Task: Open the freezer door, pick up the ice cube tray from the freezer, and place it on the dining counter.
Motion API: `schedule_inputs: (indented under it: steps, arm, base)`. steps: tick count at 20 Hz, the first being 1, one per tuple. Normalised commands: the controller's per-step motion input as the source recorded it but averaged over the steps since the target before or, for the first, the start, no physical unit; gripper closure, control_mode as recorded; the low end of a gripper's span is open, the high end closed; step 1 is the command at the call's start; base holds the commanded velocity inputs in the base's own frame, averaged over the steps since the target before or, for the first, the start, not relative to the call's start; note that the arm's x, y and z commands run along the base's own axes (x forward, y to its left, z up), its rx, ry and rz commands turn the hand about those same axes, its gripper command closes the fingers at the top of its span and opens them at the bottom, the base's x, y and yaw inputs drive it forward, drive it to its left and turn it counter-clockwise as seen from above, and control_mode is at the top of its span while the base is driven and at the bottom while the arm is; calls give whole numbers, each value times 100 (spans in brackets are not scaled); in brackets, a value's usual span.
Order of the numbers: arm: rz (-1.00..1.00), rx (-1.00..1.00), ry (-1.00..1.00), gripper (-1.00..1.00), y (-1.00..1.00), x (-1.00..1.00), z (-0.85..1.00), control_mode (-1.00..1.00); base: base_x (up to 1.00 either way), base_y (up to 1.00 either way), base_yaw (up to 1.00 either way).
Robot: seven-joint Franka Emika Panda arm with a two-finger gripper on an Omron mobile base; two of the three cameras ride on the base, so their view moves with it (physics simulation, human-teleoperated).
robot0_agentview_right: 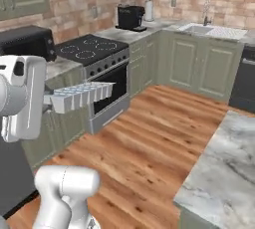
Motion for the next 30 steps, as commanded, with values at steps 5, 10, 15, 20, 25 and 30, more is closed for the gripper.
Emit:
schedule_inputs:
  steps: [5,10,15,20,25,30]
  arm:
    - [0,0,0,100,0,0,0,100]
    - [0,0,0,100,0,0,0,100]
    - [0,0,0,100,0,0,0,100]
    - [0,0,0,100,0,0,0,100]
    - [0,0,0,100,0,0,0,100]
    - [0,0,0,100,0,0,0,100]
  base:
    - [0,14,-98]
    - [0,22,-95]
    - [13,32,-76]
    - [46,44,-41]
    - [48,84,-34]
    - [26,83,-39]
